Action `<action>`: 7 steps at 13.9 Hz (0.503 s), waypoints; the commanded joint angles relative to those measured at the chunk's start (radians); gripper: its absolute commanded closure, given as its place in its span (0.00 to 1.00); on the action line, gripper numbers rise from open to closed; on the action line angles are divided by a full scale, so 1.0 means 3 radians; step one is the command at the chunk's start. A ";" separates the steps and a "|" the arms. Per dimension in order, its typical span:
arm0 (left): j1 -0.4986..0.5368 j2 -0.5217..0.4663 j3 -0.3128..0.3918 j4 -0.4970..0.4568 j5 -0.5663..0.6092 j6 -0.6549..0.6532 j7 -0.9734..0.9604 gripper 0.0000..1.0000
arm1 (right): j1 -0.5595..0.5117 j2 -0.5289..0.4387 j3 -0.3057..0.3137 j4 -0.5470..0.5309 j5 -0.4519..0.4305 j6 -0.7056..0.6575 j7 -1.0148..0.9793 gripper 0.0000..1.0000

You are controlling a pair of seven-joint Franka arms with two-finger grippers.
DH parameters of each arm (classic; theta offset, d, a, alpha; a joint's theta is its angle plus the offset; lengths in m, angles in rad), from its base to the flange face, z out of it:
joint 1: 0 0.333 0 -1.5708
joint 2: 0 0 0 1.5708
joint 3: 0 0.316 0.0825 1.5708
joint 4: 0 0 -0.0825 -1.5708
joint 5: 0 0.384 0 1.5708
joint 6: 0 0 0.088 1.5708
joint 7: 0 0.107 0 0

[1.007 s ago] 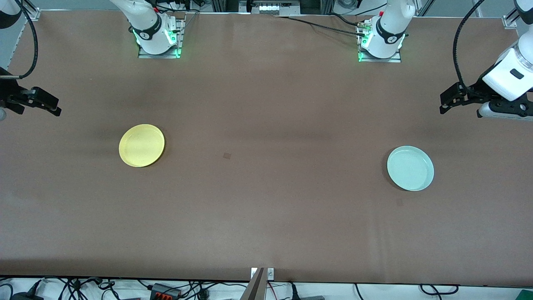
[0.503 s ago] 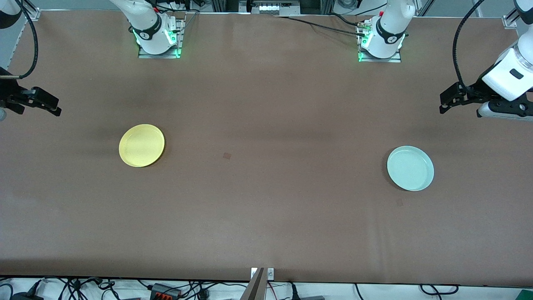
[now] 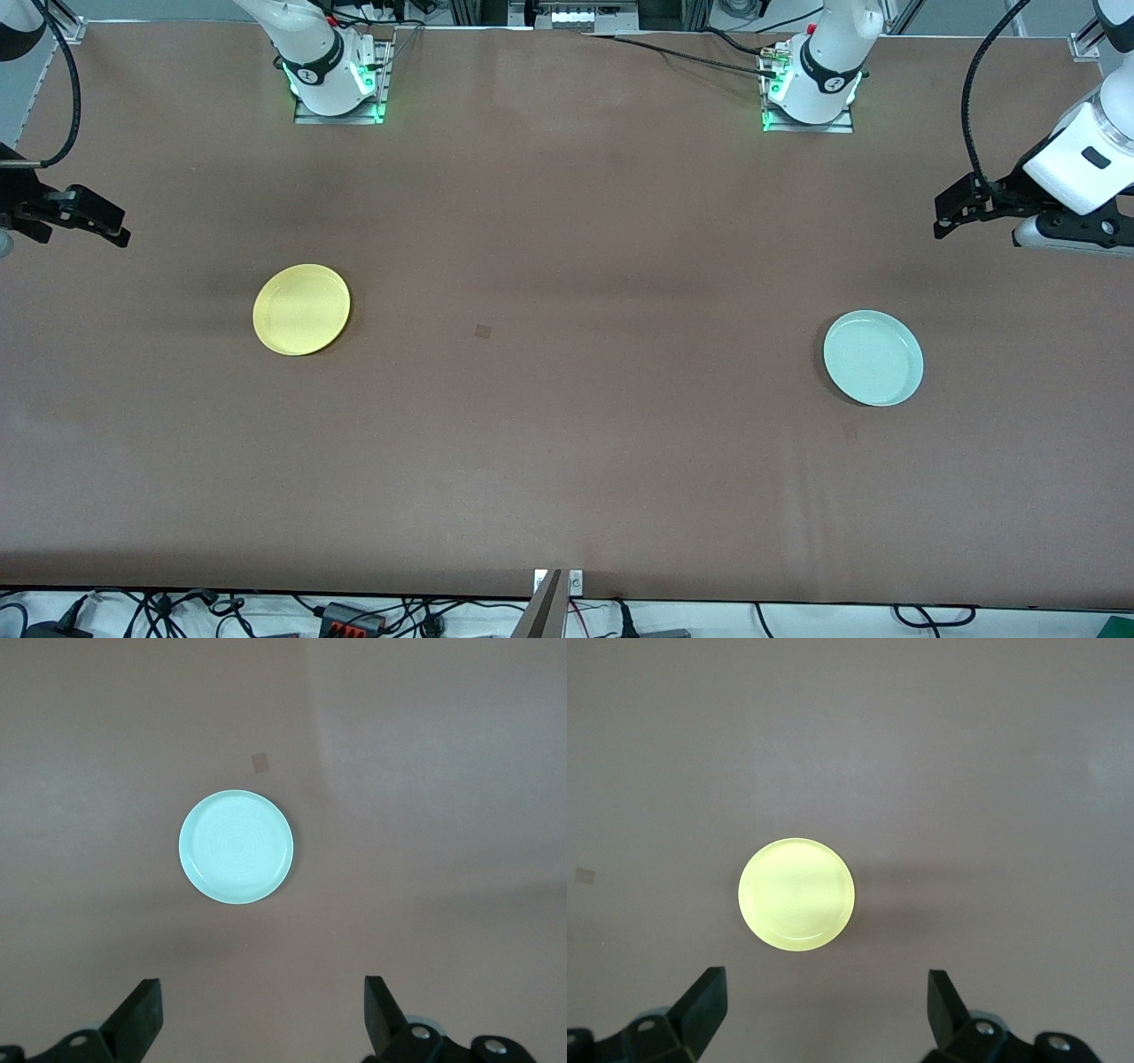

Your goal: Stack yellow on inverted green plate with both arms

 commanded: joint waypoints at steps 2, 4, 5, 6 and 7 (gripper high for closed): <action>0.0021 -0.0016 -0.0007 0.0048 -0.0058 -0.0065 0.0031 0.00 | -0.0007 -0.0004 0.0002 0.0002 -0.0029 -0.0007 0.0022 0.00; 0.0041 0.0020 0.0013 0.0094 -0.0073 -0.0065 0.0021 0.00 | -0.0007 -0.0004 0.0007 -0.0003 -0.0029 -0.0012 0.0022 0.00; 0.0041 0.0061 0.0018 0.0130 -0.0068 -0.0065 0.0031 0.00 | -0.0007 -0.0004 0.0007 -0.0003 -0.0029 -0.0017 0.0022 0.00; 0.0041 0.0127 0.0024 0.0206 -0.0058 -0.0070 0.0036 0.00 | -0.0007 -0.0004 0.0002 -0.0003 -0.0029 -0.0012 0.0022 0.00; 0.0036 0.0259 0.0024 0.0237 -0.0053 -0.0090 0.0031 0.00 | -0.0007 -0.0004 0.0007 -0.0003 -0.0029 -0.0007 0.0022 0.00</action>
